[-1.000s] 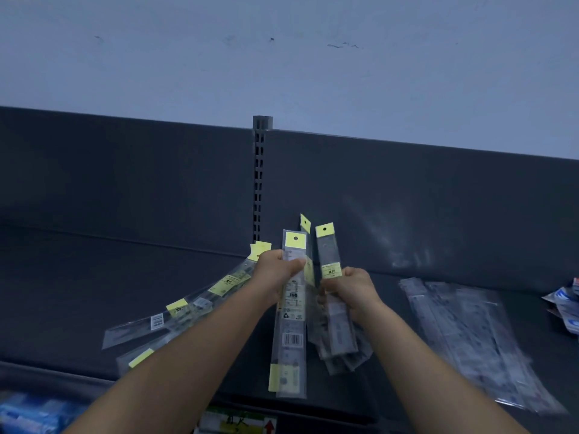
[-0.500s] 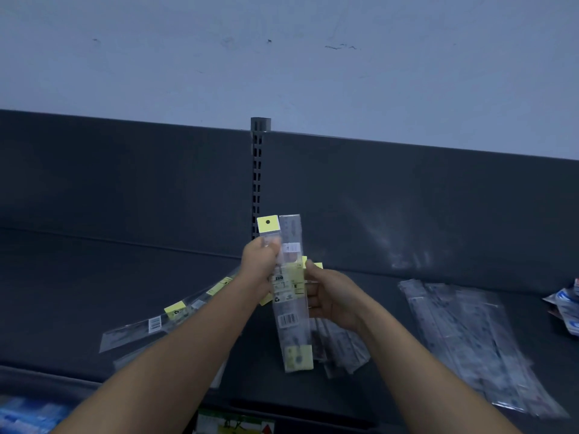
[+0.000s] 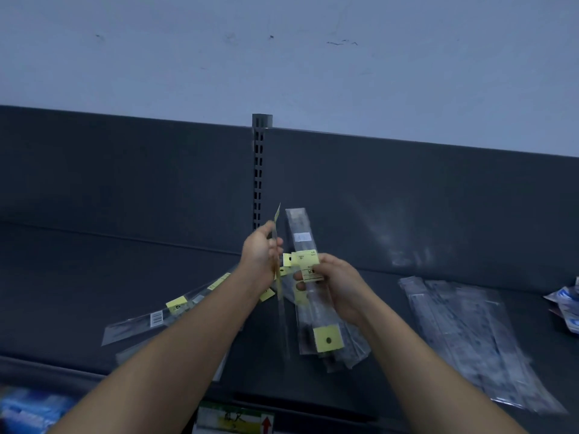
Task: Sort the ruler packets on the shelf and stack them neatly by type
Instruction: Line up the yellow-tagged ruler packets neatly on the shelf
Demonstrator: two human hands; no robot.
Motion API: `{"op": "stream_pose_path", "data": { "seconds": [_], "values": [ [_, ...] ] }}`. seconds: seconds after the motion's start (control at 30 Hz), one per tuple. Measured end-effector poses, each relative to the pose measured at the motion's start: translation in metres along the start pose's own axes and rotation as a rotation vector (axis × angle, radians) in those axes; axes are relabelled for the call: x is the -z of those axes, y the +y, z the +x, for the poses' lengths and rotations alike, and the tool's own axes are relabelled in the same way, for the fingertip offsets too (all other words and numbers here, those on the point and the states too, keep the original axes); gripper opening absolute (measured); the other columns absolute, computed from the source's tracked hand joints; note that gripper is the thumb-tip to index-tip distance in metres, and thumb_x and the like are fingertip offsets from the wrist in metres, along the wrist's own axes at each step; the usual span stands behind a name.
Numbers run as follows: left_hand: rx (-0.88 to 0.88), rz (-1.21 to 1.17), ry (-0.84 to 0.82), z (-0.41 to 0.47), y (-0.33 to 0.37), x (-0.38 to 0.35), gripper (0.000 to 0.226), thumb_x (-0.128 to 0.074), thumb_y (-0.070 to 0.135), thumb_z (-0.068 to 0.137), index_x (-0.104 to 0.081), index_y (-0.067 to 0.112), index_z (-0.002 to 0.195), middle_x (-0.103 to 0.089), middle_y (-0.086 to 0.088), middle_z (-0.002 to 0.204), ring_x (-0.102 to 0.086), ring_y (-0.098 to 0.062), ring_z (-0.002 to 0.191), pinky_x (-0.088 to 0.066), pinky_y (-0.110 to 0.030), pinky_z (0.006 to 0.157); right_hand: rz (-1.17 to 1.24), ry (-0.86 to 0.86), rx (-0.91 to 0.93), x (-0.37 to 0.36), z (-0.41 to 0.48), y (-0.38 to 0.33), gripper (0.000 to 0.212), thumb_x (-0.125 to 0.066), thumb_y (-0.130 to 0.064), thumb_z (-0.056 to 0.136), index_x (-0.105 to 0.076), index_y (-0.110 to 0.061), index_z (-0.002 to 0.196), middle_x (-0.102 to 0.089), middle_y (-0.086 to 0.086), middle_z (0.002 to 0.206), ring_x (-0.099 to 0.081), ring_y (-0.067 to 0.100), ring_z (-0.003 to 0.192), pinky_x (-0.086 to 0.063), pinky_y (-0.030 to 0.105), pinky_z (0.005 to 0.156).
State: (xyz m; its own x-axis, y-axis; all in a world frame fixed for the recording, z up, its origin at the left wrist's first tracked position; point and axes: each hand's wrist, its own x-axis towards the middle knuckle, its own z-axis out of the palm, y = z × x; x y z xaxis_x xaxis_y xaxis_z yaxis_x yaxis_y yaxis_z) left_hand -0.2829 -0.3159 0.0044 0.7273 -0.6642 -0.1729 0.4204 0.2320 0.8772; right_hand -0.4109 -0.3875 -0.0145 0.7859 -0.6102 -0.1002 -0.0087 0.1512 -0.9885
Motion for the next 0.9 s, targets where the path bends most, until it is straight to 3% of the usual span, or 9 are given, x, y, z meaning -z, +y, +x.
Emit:
{"op": "stream_pose_path", "data": {
  "seconds": [0.1, 0.27, 0.37, 0.43, 0.57, 0.63, 0.7, 0.8, 0.9],
  "values": [
    [-0.046, 0.135, -0.042, 0.000, -0.003, 0.000, 0.028, -0.037, -0.013, 0.085, -0.053, 0.009, 0.077, -0.044, -0.006, 0.065, -0.041, -0.016, 0.051, -0.039, -0.024, 0.047, -0.010, 0.127, 0.029, 0.003, 0.001, -0.008, 0.018, -0.041, 0.003, 0.092, -0.055, -0.008, 0.096, -0.074, 0.012, 0.081, -0.068, 0.025, 0.071, -0.046, 0.037, 0.071],
    [-0.018, 0.183, -0.057, -0.002, -0.009, 0.005, 0.021, -0.055, -0.012, 0.087, -0.057, 0.003, 0.102, -0.061, -0.010, 0.069, -0.057, -0.020, 0.064, -0.055, -0.039, 0.071, 0.006, 0.394, 0.224, 0.006, 0.000, -0.025, 0.024, -0.062, -0.001, 0.083, -0.055, -0.012, 0.064, -0.056, 0.003, 0.061, -0.052, 0.012, 0.054, -0.043, 0.021, 0.050],
    [-0.034, 0.231, -0.083, -0.003, -0.011, 0.005, 0.015, -0.056, -0.013, 0.088, -0.057, 0.002, 0.093, -0.063, -0.014, 0.077, -0.062, -0.020, 0.066, -0.058, -0.032, 0.062, -0.160, 0.557, 0.437, 0.012, 0.001, -0.023, 0.026, -0.071, -0.012, 0.083, -0.061, -0.016, 0.060, -0.044, -0.008, 0.050, -0.038, 0.011, 0.052, -0.037, 0.026, 0.055],
    [-0.025, 0.312, -0.127, 0.001, -0.015, 0.008, 0.014, -0.055, -0.012, 0.088, -0.059, 0.001, 0.088, -0.063, -0.015, 0.080, -0.063, -0.022, 0.070, -0.059, -0.027, 0.058, -0.246, 0.584, 0.502, 0.013, 0.001, -0.023, 0.023, -0.069, -0.016, 0.084, -0.065, -0.020, 0.062, -0.041, -0.008, 0.047, -0.037, 0.013, 0.053, -0.037, 0.029, 0.057],
    [-0.059, 0.631, -0.206, 0.012, -0.026, 0.015, 0.015, -0.048, -0.005, 0.090, -0.063, 0.000, 0.091, -0.058, -0.013, 0.090, -0.056, -0.027, 0.086, -0.052, -0.033, 0.075, -0.248, 0.473, 0.431, 0.008, -0.003, -0.023, 0.028, -0.052, -0.012, 0.086, -0.073, -0.019, 0.068, -0.069, 0.004, 0.063, -0.063, 0.017, 0.060, -0.052, 0.036, 0.063],
    [-0.117, 0.743, -0.184, 0.016, -0.027, 0.019, 0.020, -0.044, -0.002, 0.092, -0.061, 0.008, 0.088, -0.052, -0.009, 0.092, -0.051, -0.023, 0.088, -0.045, -0.034, 0.078, -0.376, 0.482, 0.418, 0.008, -0.004, -0.022, 0.029, -0.053, -0.024, 0.083, -0.069, -0.010, 0.064, -0.067, 0.011, 0.063, -0.058, 0.016, 0.059, -0.051, 0.039, 0.063],
    [-0.170, 0.844, -0.149, 0.015, -0.022, 0.026, 0.029, -0.041, -0.003, 0.094, -0.062, 0.017, 0.090, -0.061, -0.004, 0.095, -0.057, -0.022, 0.089, -0.046, -0.034, 0.080, -0.634, 0.485, 0.417, 0.011, -0.006, -0.019, 0.027, -0.056, -0.024, 0.083, -0.058, -0.013, 0.059, -0.056, 0.001, 0.055, -0.048, 0.011, 0.055, -0.042, 0.030, 0.055],
    [-0.278, 1.190, -0.012, 0.021, -0.012, 0.044, 0.031, -0.047, 0.005, 0.092, -0.064, 0.014, 0.117, -0.064, -0.003, 0.117, -0.058, -0.024, 0.109, -0.050, -0.037, 0.088, -0.989, 0.392, 0.307, 0.007, -0.007, -0.014, 0.015, -0.056, -0.009, 0.082, -0.051, -0.022, 0.085, -0.059, -0.007, 0.079, -0.057, 0.018, 0.075, -0.046, 0.030, 0.061],
    [-0.291, 1.505, 0.134, 0.023, -0.006, 0.064, 0.032, -0.050, 0.015, 0.090, -0.062, 0.024, 0.118, -0.058, -0.001, 0.125, -0.049, -0.025, 0.116, -0.040, -0.042, 0.097, -1.230, 0.337, 0.258, 0.000, -0.005, -0.005, 0.045, -0.052, -0.001, 0.084, -0.038, -0.015, 0.125, -0.056, 0.003, 0.087, -0.058, 0.028, 0.083, -0.045, 0.036, 0.064]
  ]
}}
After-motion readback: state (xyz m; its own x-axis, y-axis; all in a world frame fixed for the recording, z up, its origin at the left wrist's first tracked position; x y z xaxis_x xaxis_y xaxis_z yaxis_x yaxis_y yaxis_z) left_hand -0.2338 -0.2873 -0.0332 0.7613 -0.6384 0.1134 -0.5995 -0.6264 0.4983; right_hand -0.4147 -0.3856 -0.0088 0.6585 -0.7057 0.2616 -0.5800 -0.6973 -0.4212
